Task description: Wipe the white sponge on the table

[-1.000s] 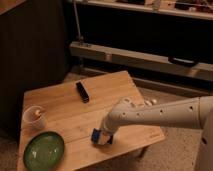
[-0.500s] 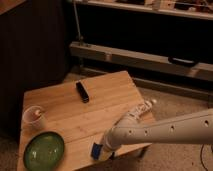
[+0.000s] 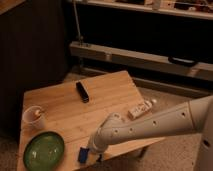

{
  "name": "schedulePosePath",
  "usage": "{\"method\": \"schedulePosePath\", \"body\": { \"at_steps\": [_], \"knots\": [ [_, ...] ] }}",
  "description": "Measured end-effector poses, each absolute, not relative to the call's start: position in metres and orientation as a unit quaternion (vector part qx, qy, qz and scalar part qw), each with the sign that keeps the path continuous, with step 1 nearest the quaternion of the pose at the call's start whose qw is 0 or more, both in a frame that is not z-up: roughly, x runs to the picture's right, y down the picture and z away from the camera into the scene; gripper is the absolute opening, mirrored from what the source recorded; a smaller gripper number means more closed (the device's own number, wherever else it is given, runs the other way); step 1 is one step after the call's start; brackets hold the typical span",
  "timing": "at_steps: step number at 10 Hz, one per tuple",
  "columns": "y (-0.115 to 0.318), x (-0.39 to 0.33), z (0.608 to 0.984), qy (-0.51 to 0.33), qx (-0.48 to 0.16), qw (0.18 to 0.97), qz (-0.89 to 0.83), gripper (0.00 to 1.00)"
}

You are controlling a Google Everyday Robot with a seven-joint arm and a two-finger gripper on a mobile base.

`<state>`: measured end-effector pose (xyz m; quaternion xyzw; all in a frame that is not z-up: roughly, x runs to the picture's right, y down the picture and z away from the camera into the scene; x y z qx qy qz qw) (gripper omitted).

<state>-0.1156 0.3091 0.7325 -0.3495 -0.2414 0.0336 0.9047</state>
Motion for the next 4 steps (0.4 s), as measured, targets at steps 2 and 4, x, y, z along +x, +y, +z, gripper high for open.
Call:
{"method": "schedulePosePath", "body": {
  "at_steps": [2, 4],
  "knots": [
    [0.309, -0.131, 0.740, -0.252, -0.354, 0.900, 0.021, 0.21],
    [0.302, -0.145, 0.748, -0.260, -0.353, 0.899, 0.009, 0.21]
  ]
}}
